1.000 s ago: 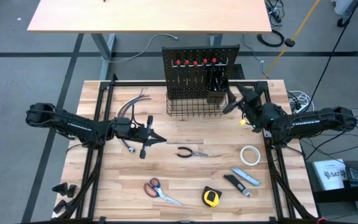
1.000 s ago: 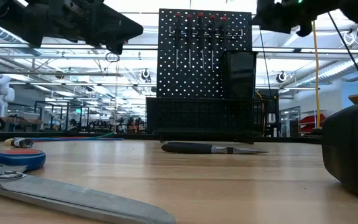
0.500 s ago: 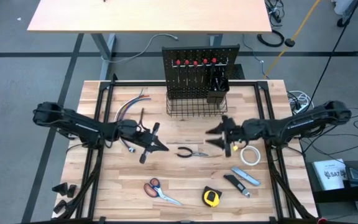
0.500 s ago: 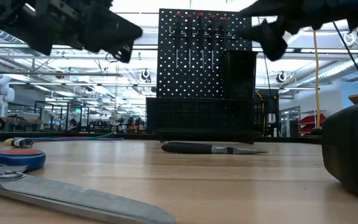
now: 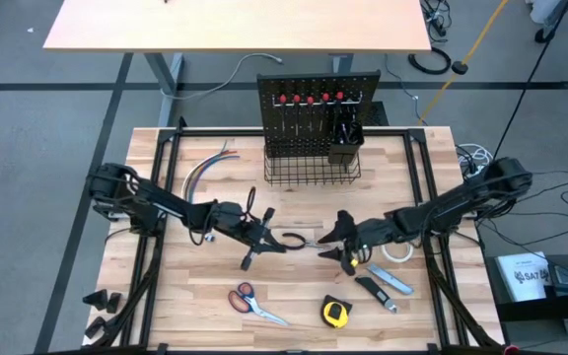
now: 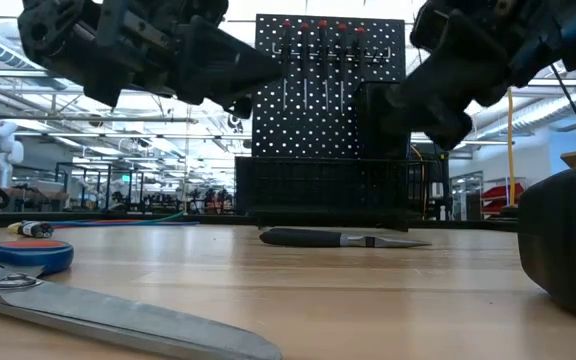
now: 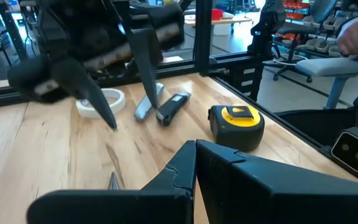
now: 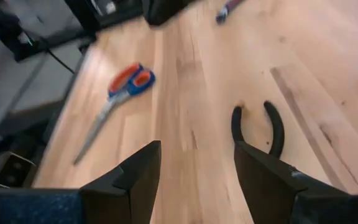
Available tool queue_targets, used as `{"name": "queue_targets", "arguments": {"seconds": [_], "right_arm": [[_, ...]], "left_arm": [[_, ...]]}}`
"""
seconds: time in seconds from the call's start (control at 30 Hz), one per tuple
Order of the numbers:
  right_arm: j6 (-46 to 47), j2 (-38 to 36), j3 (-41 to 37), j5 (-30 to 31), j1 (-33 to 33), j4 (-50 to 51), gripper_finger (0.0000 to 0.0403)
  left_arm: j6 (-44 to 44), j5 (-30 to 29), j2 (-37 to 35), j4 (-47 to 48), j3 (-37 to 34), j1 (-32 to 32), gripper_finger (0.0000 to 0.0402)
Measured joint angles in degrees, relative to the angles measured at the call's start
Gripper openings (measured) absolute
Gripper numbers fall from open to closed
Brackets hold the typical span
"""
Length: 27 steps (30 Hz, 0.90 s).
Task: Hang tools onto peg board
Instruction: Put the plier into the black bin on the pegboard
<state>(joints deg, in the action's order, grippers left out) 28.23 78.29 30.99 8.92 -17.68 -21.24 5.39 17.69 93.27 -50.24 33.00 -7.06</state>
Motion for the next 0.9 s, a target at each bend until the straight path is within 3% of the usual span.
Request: {"name": "queue_targets", "arguments": {"seconds": [0.2,0.53,0.9], "right_arm": [[-2.60,8.17,5.13,2.36,0.12,2.89,0.0194],[-7.80,17.86,14.11,14.63,0.23,16.66,0.0194],[-7.95,24.18,14.68,13.28,1.13,15.77,0.0194]], "left_arm": [[0.00,-0.04,0.03,0.17,0.10,-0.16,0.0018],[0.02,-1.90,0.05,2.05,0.10,-0.16,0.0040],[0.02,-4.01,0.05,3.02,0.08,-0.16,0.0084]]}}
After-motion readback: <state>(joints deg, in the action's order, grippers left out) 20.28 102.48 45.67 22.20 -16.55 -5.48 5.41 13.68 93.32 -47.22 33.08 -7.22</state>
